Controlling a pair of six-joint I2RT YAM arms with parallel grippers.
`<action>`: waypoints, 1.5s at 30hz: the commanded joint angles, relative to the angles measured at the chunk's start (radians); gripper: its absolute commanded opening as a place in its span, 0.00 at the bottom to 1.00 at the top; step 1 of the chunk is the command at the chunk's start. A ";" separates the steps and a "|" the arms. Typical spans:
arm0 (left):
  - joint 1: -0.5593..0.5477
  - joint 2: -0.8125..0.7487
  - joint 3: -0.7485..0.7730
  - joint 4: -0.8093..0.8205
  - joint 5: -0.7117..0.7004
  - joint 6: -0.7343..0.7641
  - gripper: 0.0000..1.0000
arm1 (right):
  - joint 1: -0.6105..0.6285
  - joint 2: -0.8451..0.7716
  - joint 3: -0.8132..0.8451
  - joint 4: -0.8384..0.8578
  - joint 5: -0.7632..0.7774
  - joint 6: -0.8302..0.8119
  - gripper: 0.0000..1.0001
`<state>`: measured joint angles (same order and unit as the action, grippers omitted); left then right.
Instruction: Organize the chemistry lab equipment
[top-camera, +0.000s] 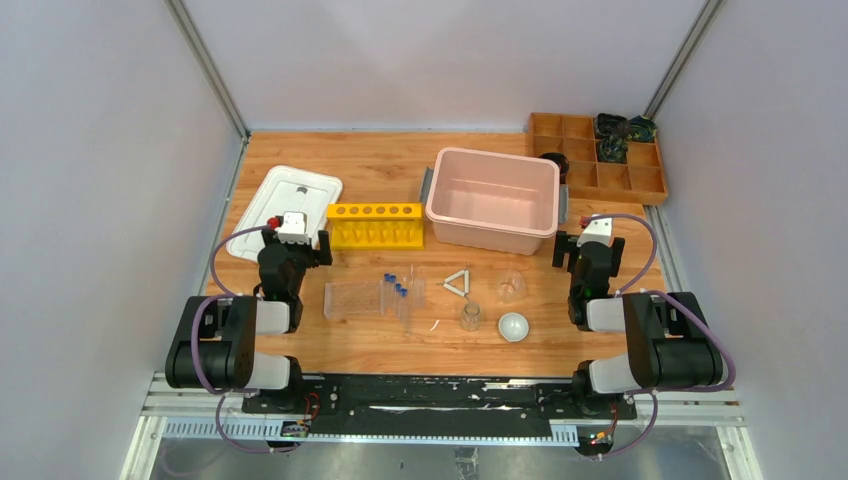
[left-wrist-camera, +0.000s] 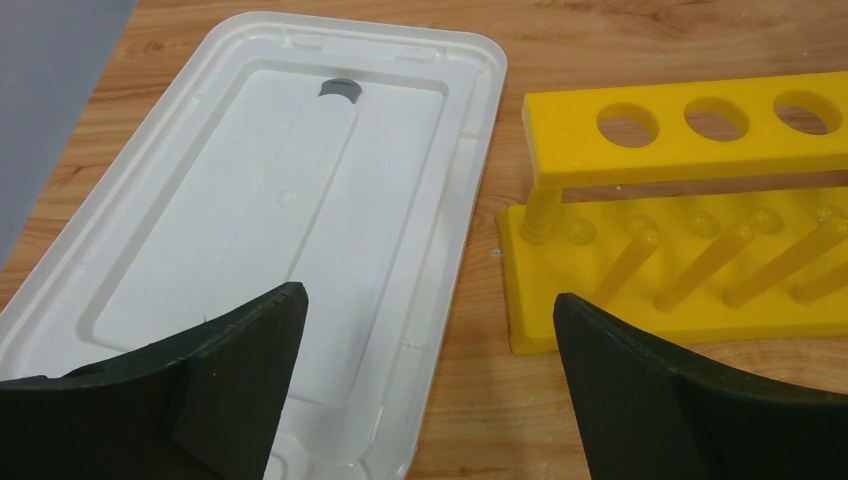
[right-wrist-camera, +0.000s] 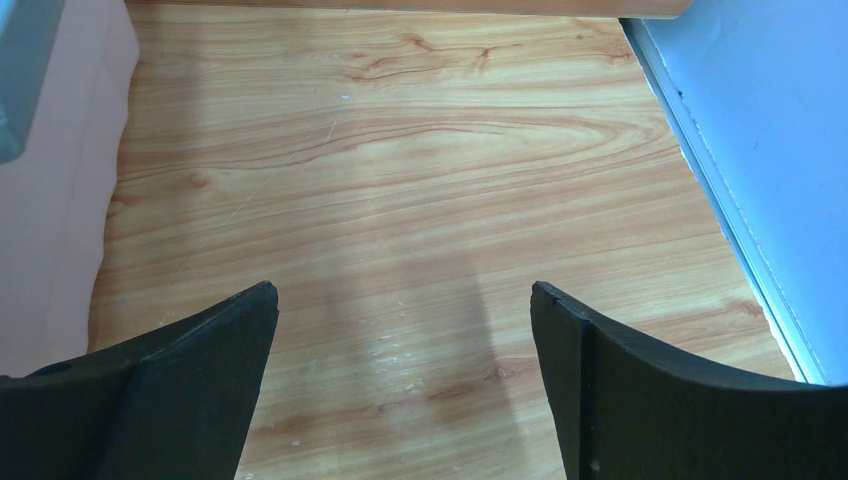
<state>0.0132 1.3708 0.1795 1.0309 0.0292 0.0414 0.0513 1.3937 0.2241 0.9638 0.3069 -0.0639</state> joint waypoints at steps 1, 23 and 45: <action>-0.002 0.001 0.018 0.043 -0.015 -0.001 1.00 | 0.013 -0.012 0.008 0.013 0.010 0.010 1.00; -0.002 -0.325 0.250 -0.629 -0.028 0.021 1.00 | 0.019 -0.601 0.150 -0.901 0.327 0.350 1.00; 0.027 -0.259 0.983 -1.657 0.109 -0.030 1.00 | 0.579 -0.415 0.860 -1.642 0.117 0.544 1.00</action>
<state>0.0326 1.1172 1.1275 -0.5262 0.1253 0.0307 0.3943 0.8692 0.9863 -0.5121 0.3016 0.4393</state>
